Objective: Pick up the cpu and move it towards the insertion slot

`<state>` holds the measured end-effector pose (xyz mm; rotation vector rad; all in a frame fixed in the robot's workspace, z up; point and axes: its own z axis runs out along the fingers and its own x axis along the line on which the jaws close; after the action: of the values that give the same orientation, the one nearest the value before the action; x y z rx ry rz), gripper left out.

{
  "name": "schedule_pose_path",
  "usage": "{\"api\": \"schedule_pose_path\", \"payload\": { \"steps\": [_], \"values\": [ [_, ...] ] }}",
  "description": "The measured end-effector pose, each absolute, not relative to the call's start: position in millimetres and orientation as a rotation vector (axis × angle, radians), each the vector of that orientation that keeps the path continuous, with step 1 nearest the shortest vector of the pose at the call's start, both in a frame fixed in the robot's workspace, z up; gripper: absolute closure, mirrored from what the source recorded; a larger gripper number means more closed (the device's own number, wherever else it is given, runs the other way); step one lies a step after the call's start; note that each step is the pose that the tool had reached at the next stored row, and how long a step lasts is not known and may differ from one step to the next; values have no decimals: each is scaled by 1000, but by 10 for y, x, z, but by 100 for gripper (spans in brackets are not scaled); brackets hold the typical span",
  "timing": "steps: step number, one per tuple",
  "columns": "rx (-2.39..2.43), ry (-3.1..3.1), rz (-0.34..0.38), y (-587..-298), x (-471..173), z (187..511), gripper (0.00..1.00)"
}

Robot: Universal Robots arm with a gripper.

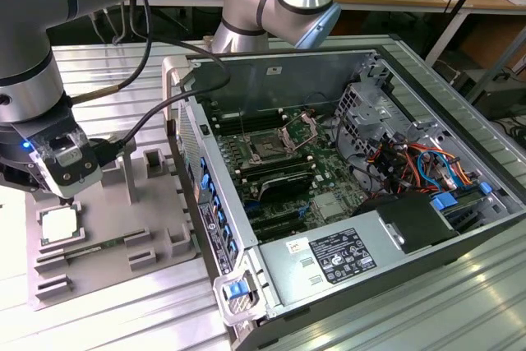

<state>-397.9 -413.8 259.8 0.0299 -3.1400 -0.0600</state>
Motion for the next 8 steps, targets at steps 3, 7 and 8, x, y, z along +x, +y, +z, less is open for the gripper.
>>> {"api": "schedule_pose_path", "payload": {
  "steps": [3,7,8],
  "values": [
    [30,-3140,-60,-4144,-3984,2590,89],
    [30,-3140,-60,-4148,-3989,2584,89],
    [30,-3140,-60,-4150,-3990,2582,89]
  ]
}}
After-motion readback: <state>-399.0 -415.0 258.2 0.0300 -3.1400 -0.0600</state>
